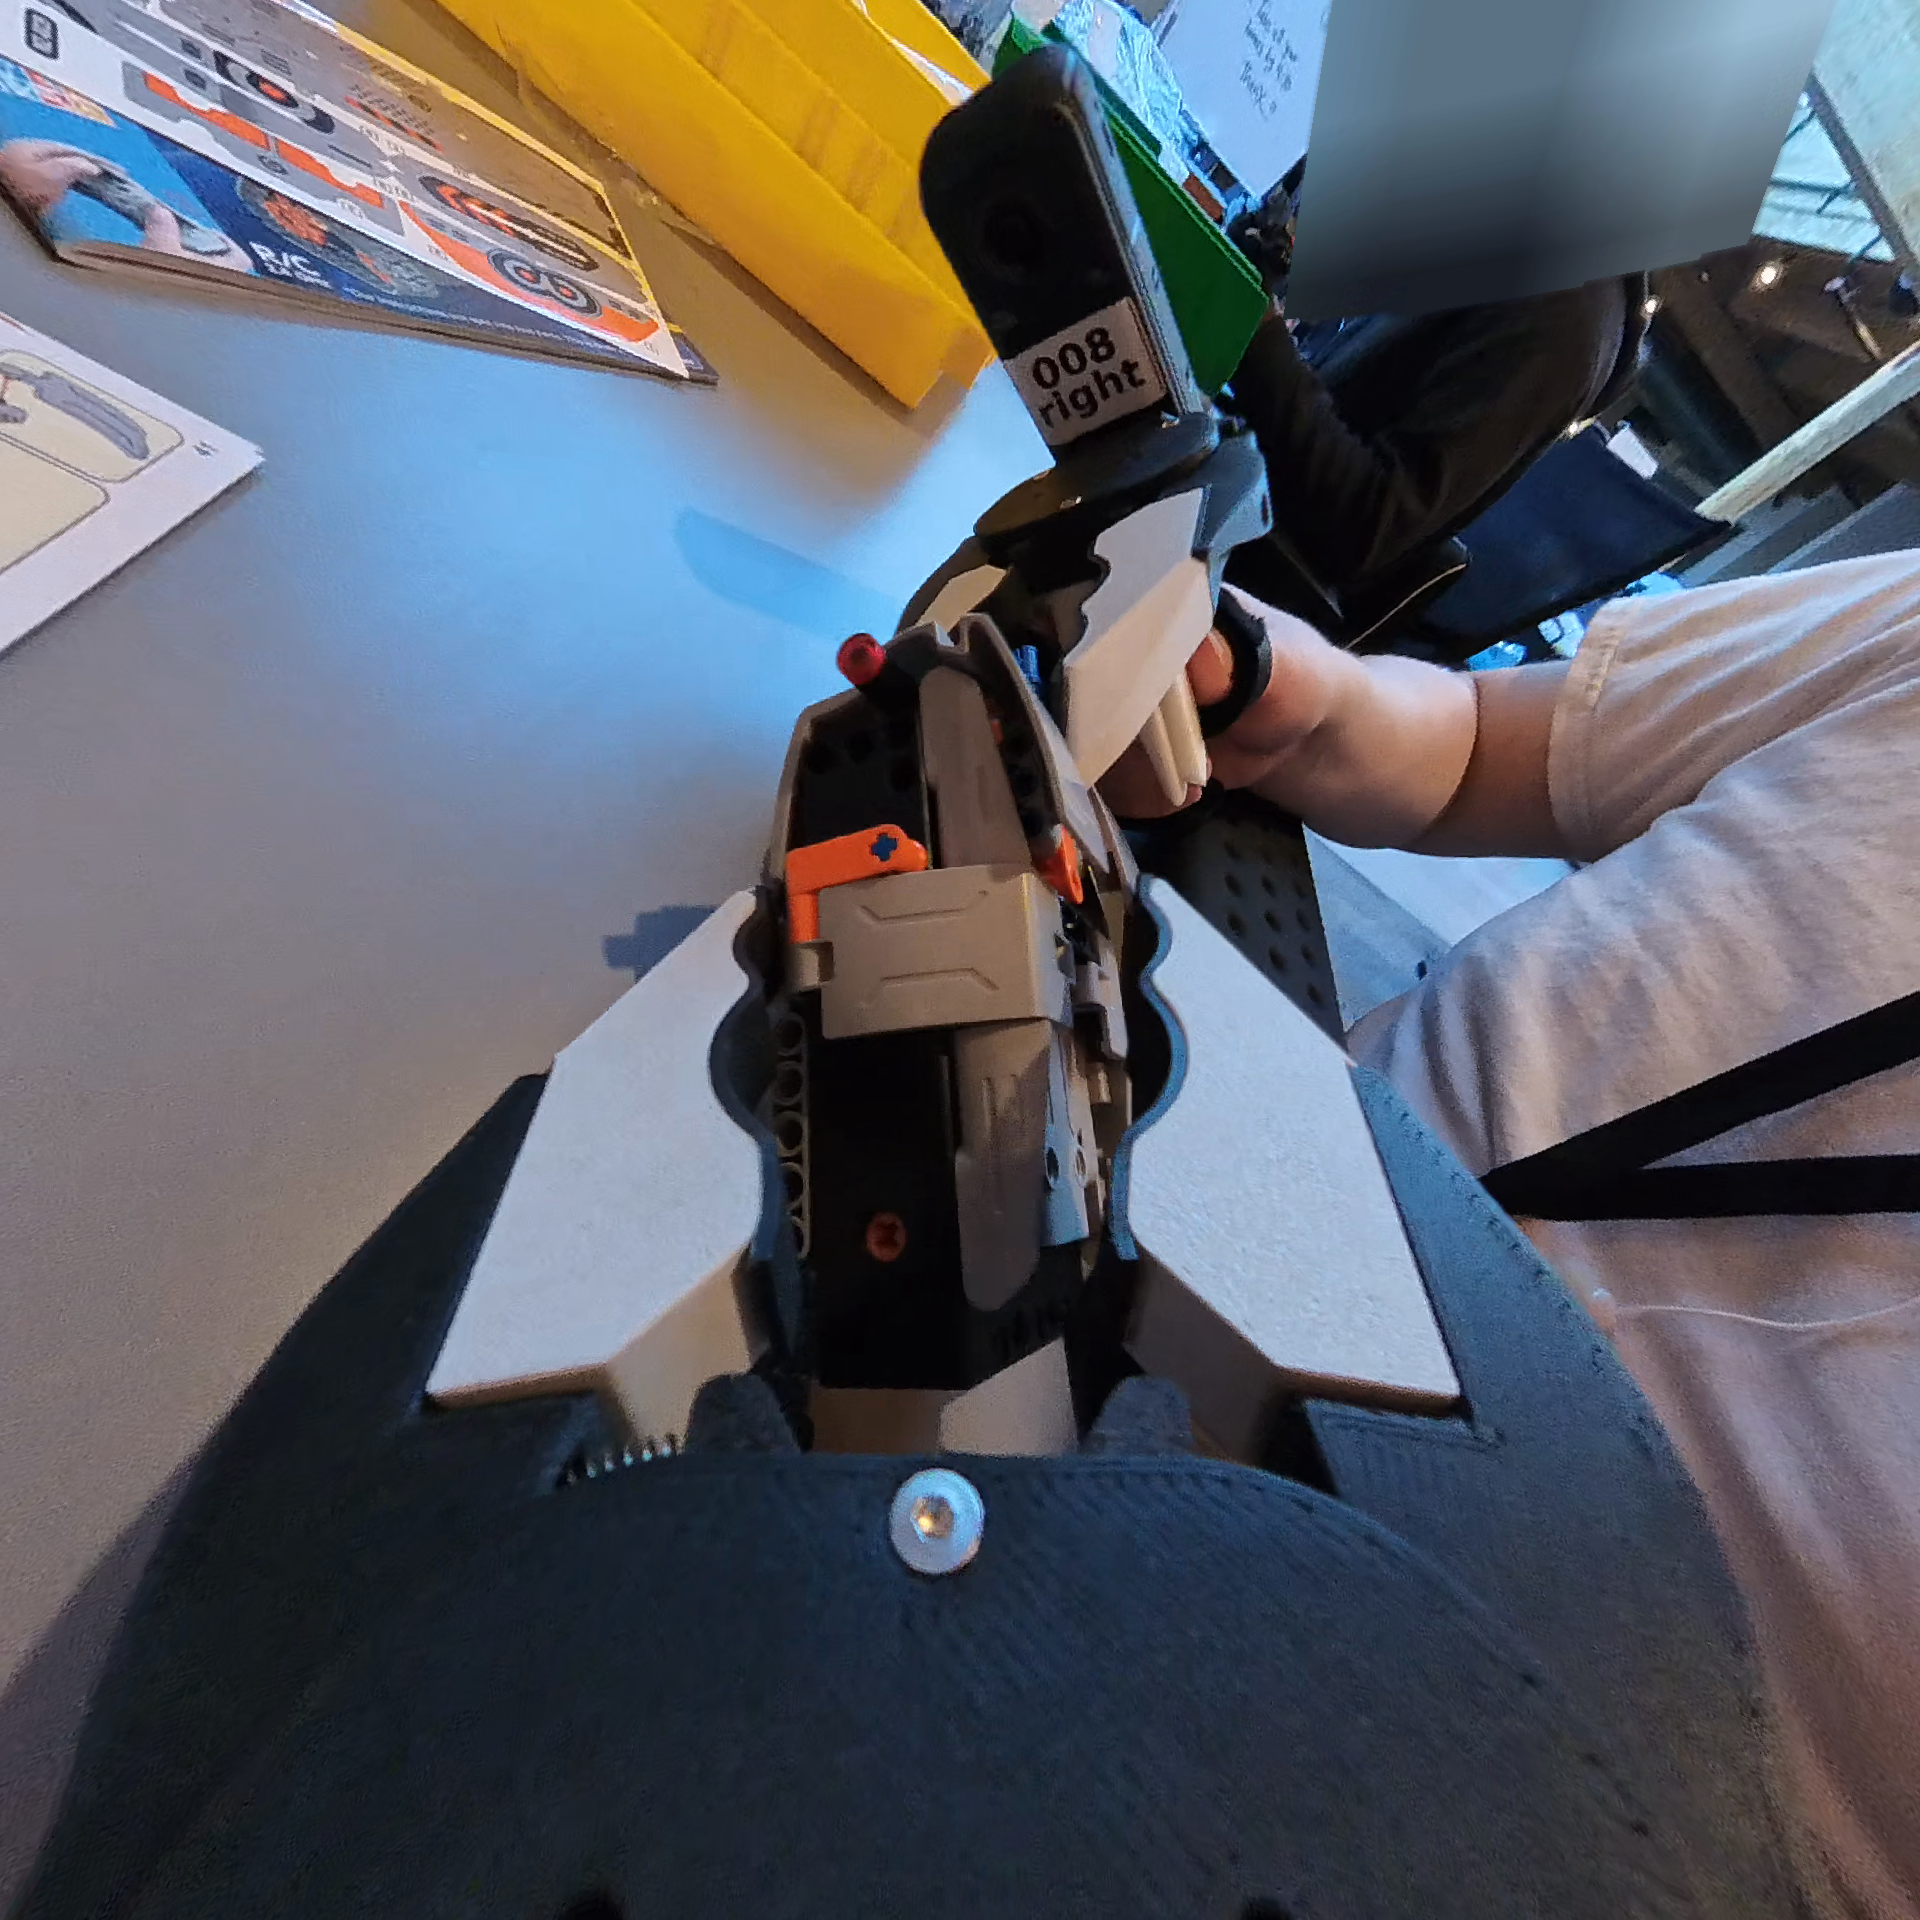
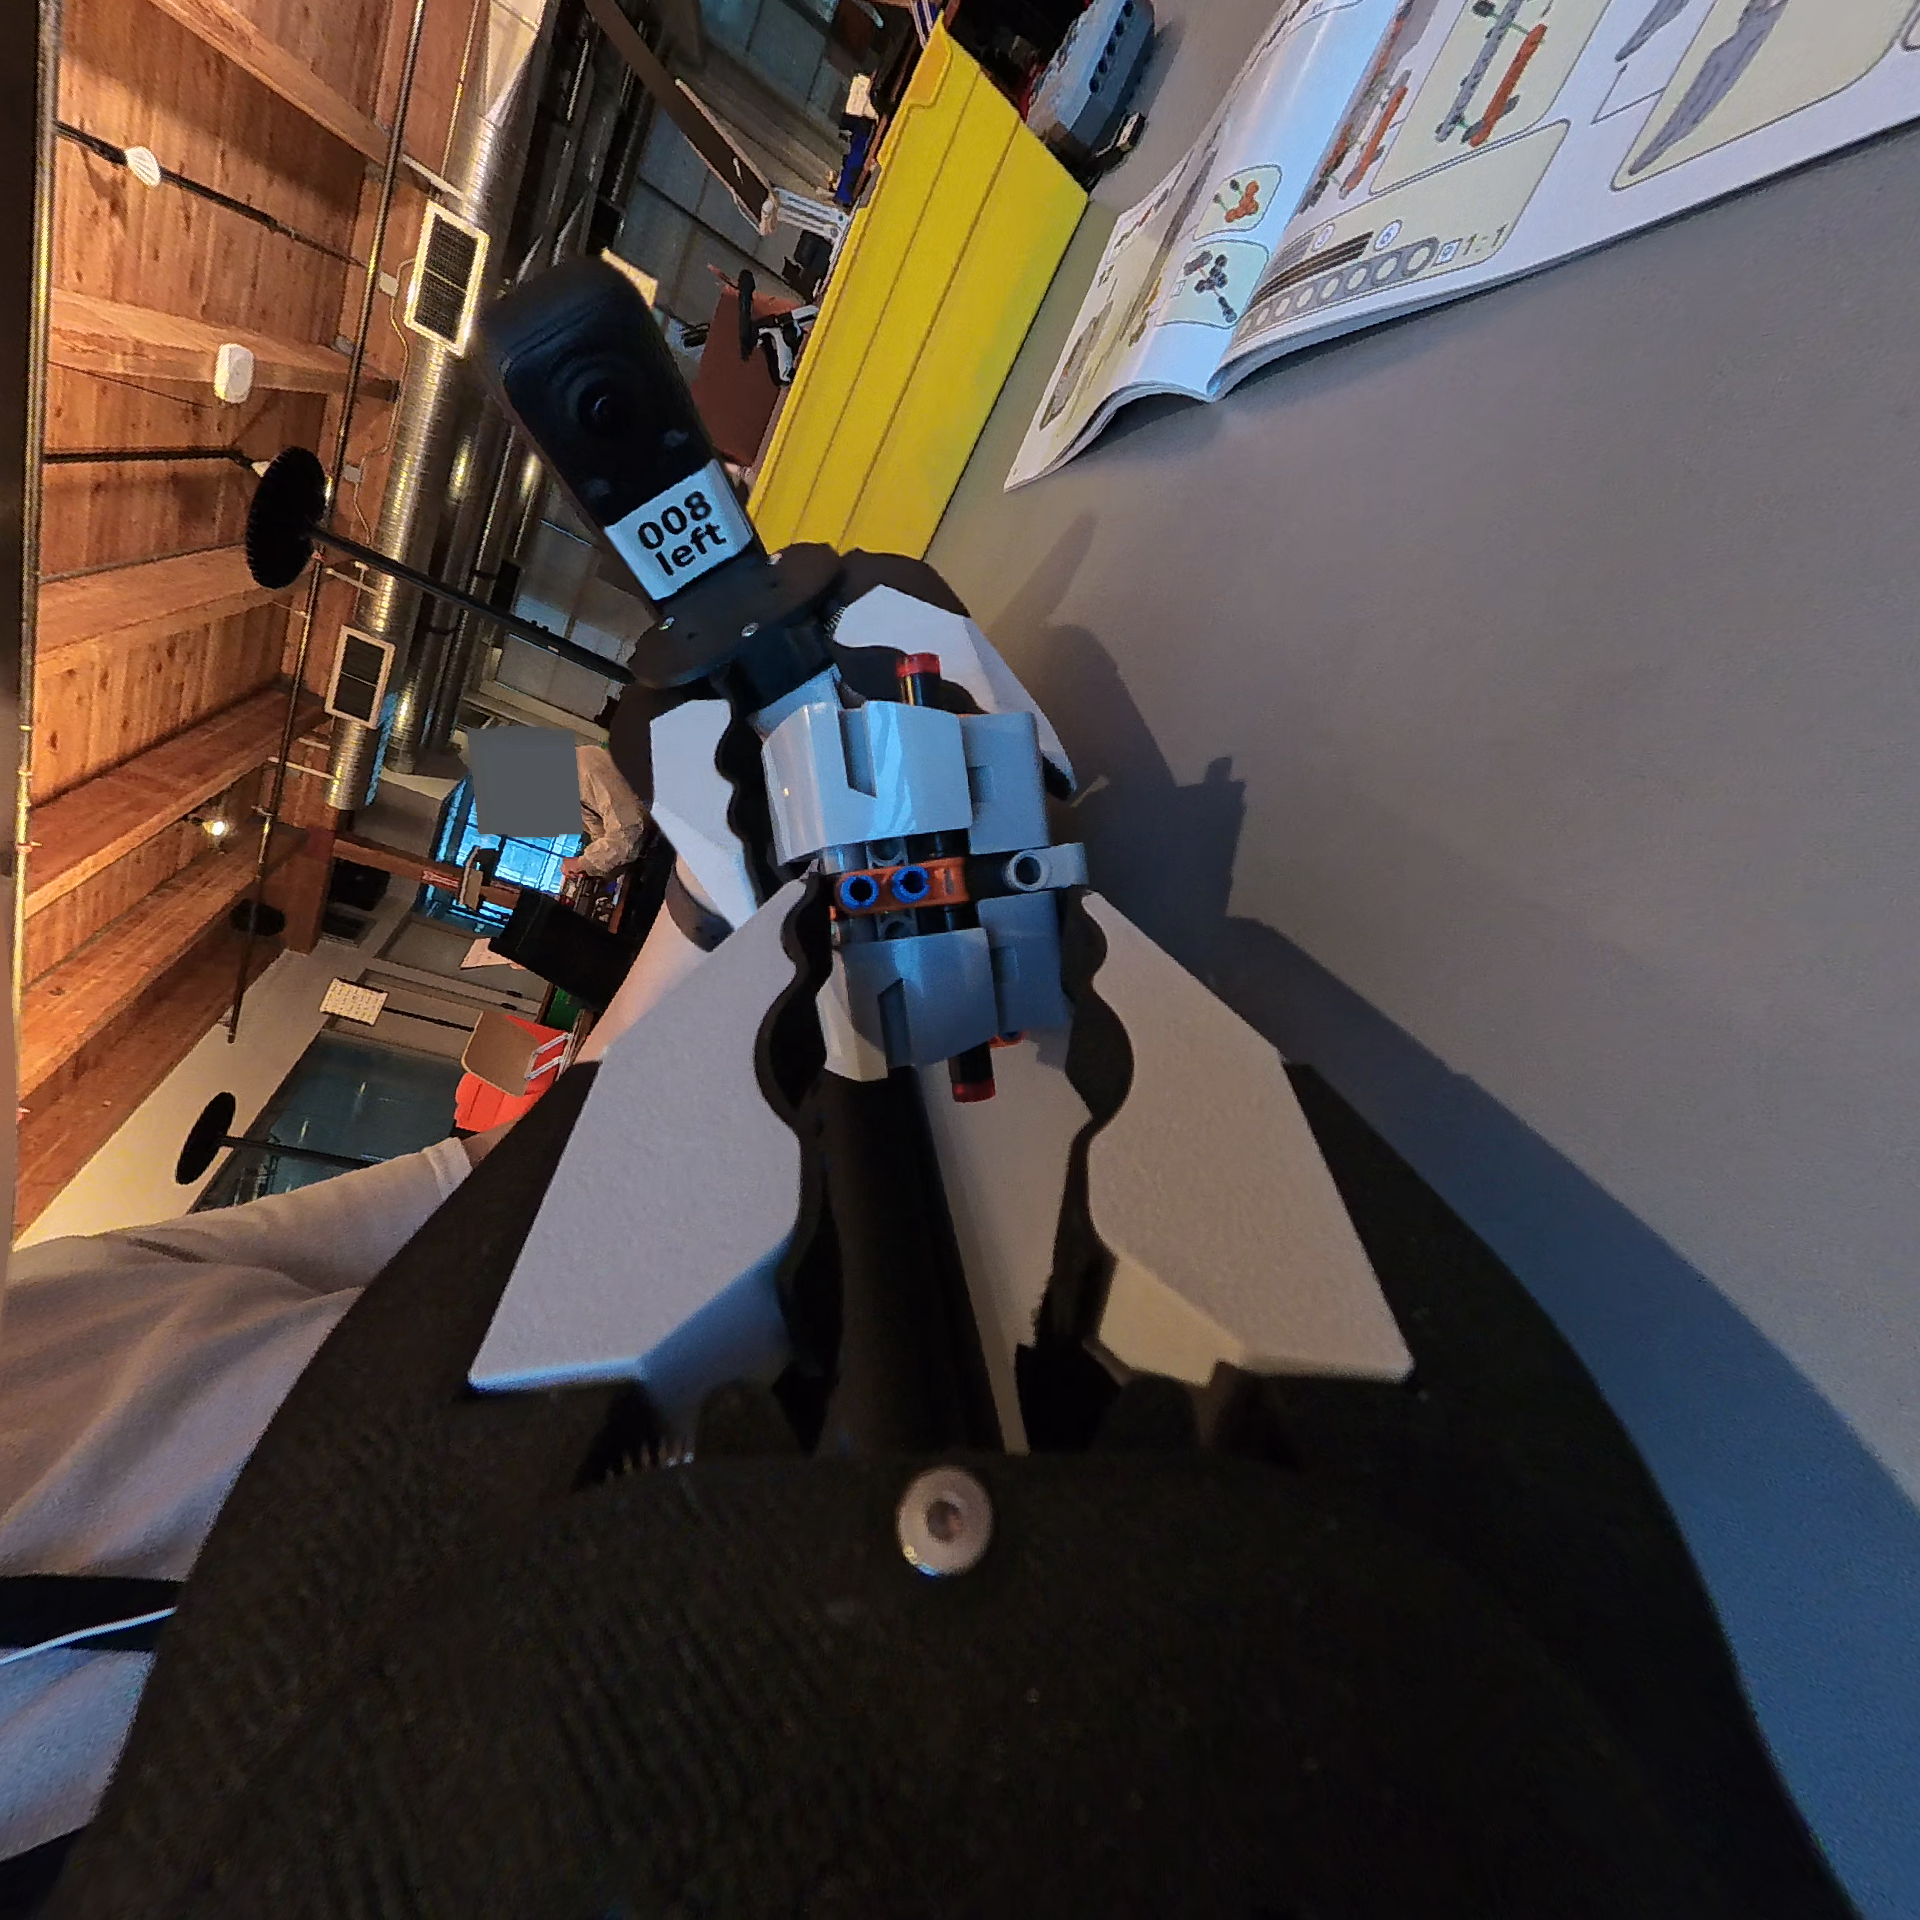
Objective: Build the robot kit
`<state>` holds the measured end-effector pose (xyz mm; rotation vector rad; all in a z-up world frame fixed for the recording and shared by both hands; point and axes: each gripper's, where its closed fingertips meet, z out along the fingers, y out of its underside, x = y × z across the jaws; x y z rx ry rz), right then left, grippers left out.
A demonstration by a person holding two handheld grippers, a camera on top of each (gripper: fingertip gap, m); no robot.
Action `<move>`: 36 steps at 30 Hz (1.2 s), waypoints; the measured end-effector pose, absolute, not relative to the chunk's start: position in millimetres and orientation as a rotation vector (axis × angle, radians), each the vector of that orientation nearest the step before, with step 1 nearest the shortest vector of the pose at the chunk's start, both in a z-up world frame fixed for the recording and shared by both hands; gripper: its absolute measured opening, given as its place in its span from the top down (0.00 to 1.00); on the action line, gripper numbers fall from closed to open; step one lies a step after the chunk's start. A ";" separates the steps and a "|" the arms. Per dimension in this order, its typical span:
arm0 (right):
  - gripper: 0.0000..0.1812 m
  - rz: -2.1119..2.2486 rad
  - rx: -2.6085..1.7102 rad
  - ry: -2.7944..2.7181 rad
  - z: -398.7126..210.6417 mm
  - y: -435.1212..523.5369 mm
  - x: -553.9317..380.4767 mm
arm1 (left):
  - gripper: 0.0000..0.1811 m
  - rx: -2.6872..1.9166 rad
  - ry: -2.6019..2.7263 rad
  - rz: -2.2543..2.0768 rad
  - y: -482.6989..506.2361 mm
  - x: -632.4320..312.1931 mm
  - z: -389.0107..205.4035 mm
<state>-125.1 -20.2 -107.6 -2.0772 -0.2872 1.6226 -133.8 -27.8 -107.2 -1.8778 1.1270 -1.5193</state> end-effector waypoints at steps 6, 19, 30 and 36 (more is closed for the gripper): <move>0.76 1.621 -2.070 -0.285 -107.7 -19.4 -125.5 | 0.66 -1.883 1.055 -1.547 -23.8 -133.6 -105.6; 0.76 1.637 -2.069 -0.229 -112.7 -15.9 -125.7 | 0.68 -1.861 1.048 -1.359 -16.7 -134.7 -109.3; 0.76 1.614 -2.065 -0.226 -115.8 -13.6 -127.6 | 0.69 -1.831 1.047 -1.221 -10.7 -134.9 -108.4; 0.76 1.593 -2.090 -0.248 -119.7 -15.0 -128.8 | 0.69 -1.829 1.059 -1.142 -8.8 -133.9 -111.0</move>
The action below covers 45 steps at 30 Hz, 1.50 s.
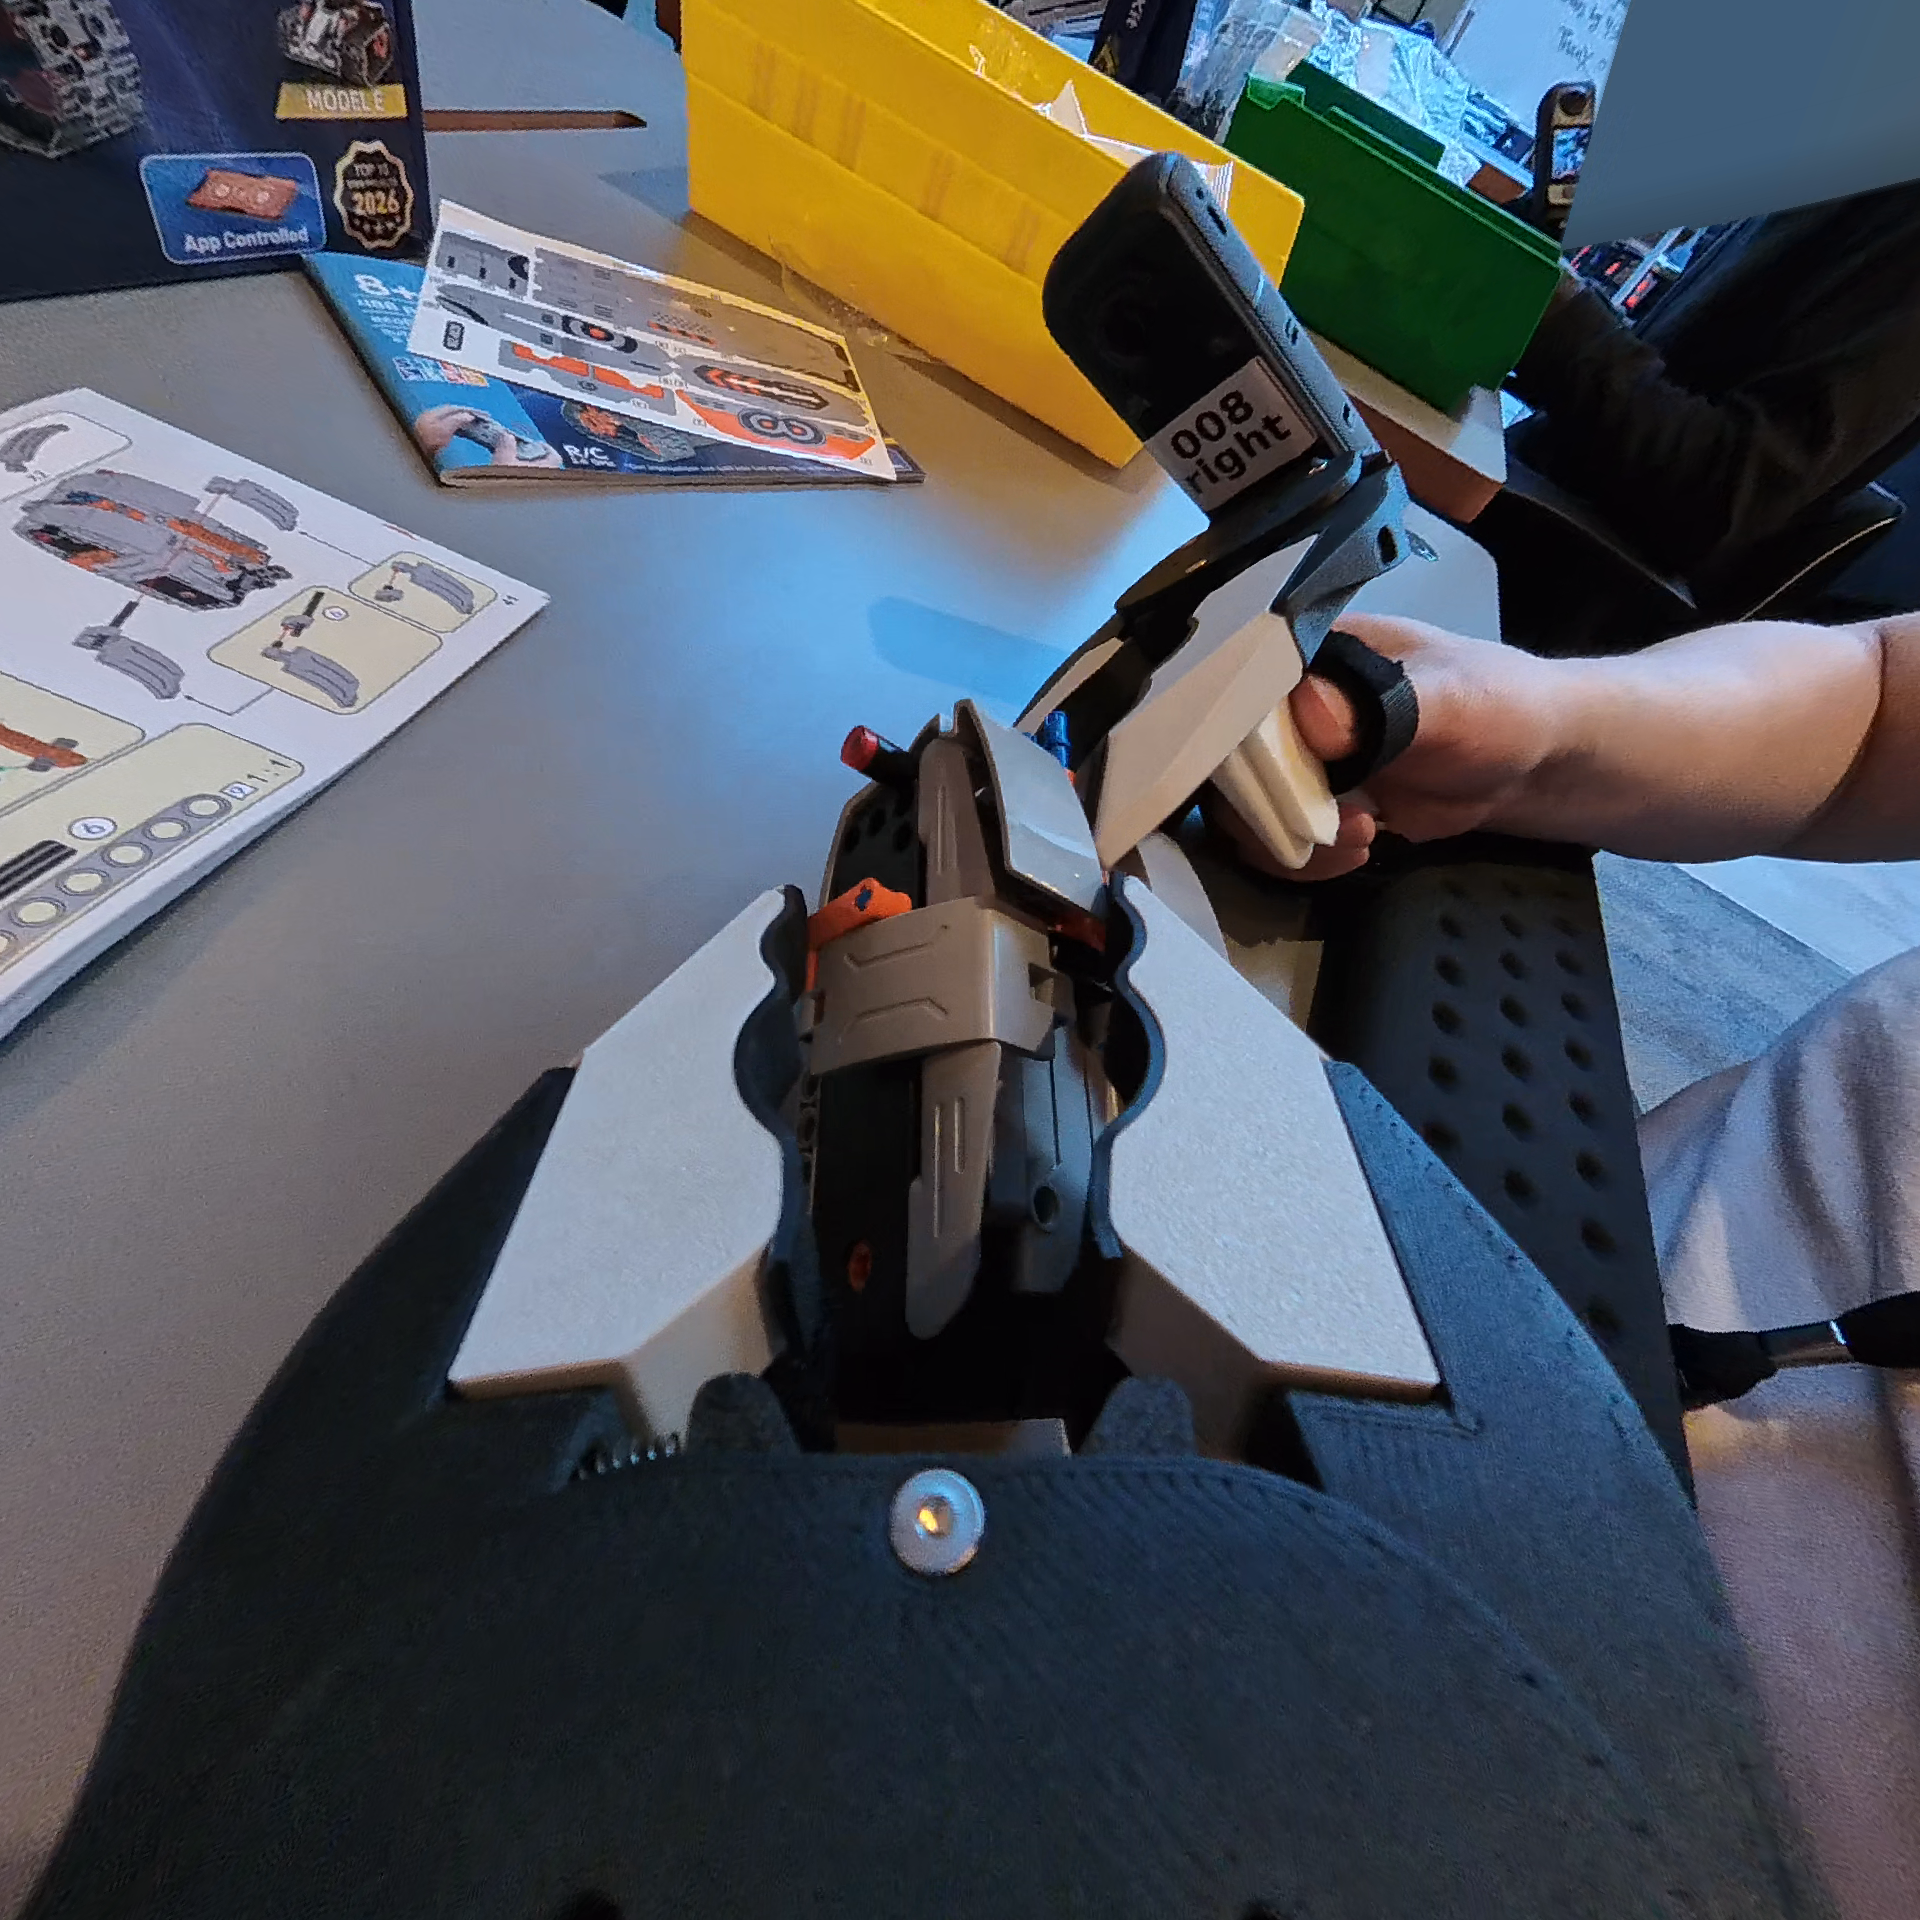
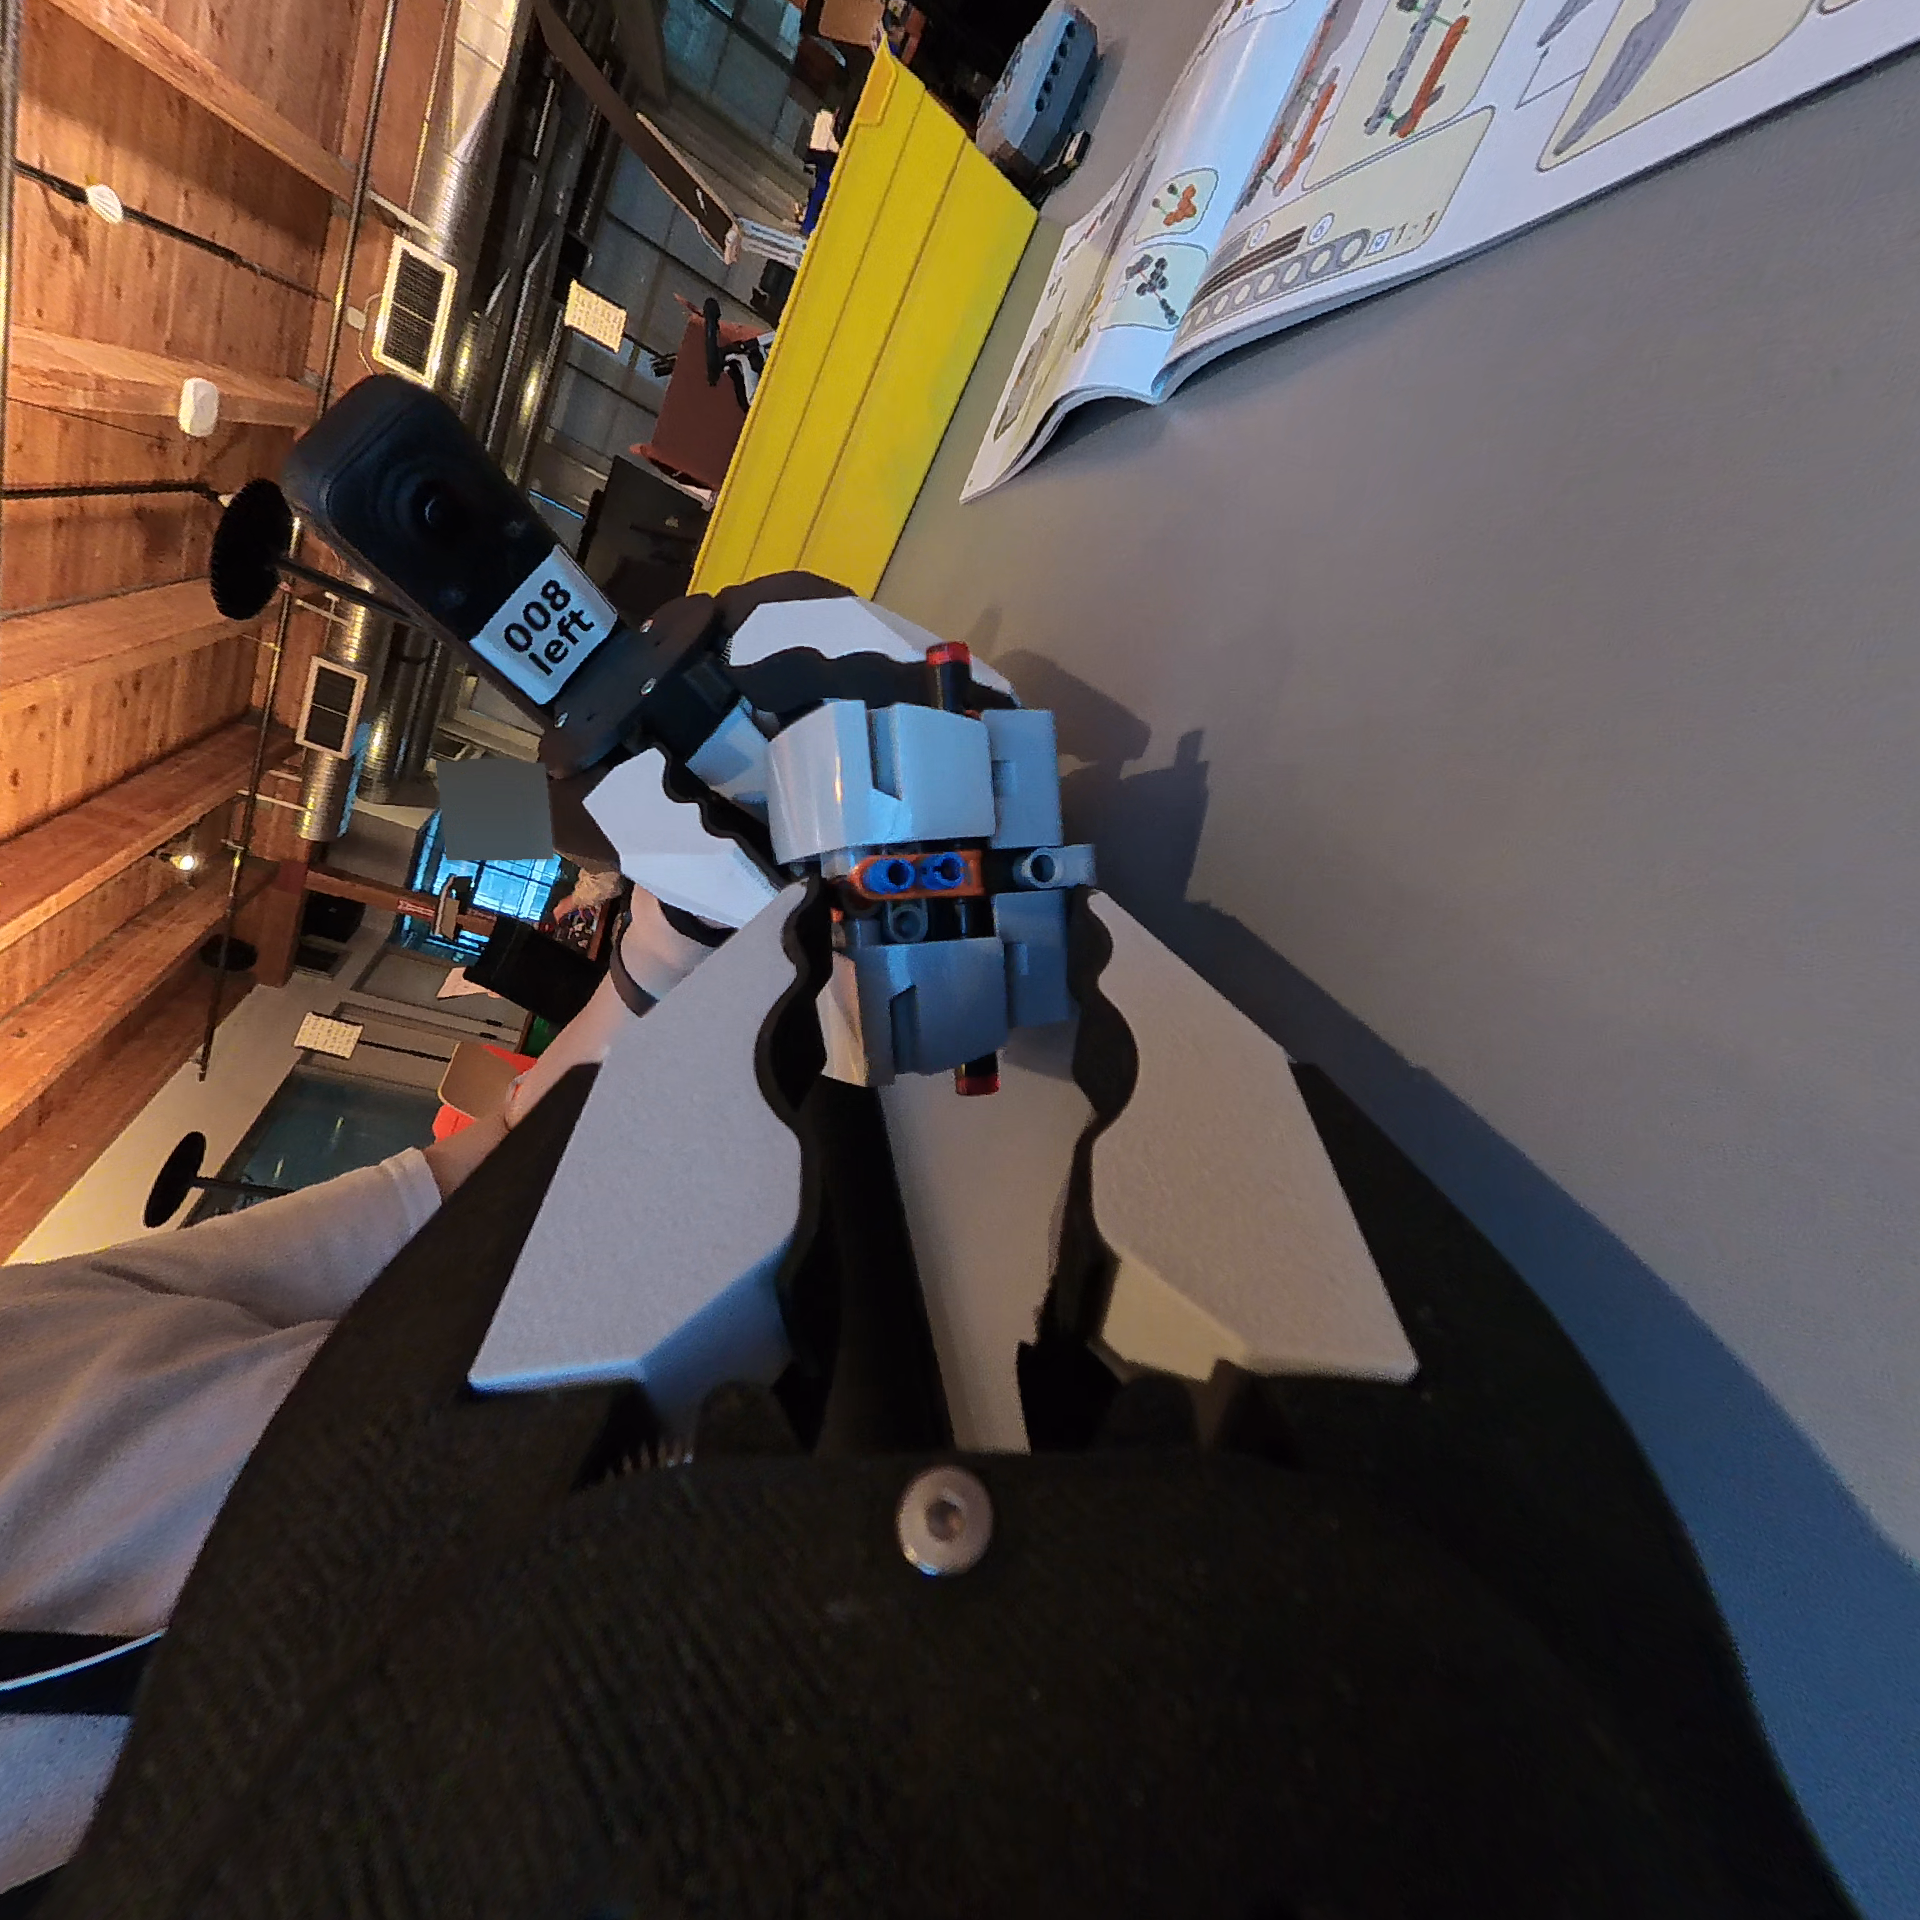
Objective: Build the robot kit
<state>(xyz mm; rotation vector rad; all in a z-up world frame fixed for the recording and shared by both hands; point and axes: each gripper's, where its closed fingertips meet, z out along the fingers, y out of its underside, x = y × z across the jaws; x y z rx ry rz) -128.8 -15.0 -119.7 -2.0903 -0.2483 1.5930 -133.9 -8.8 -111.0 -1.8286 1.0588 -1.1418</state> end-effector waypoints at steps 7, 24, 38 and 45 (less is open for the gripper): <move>0.74 1.654 -2.088 -0.247 -118.2 -16.3 -129.0 | 0.71 -1.831 1.045 -1.157 -8.9 -134.6 -110.5; 0.72 2.021 -1.837 0.109 -87.2 -2.9 -116.7 | 0.73 -1.733 0.945 -1.225 -4.7 -138.4 -90.9; 0.77 1.817 -1.899 -0.079 -87.9 -9.4 -113.4 | 0.72 -1.696 0.943 -1.185 -10.7 -131.9 -87.6; 0.78 1.755 -1.925 -0.118 -92.1 -10.7 -113.5 | 0.69 -1.710 0.972 -1.143 -11.5 -128.1 -92.9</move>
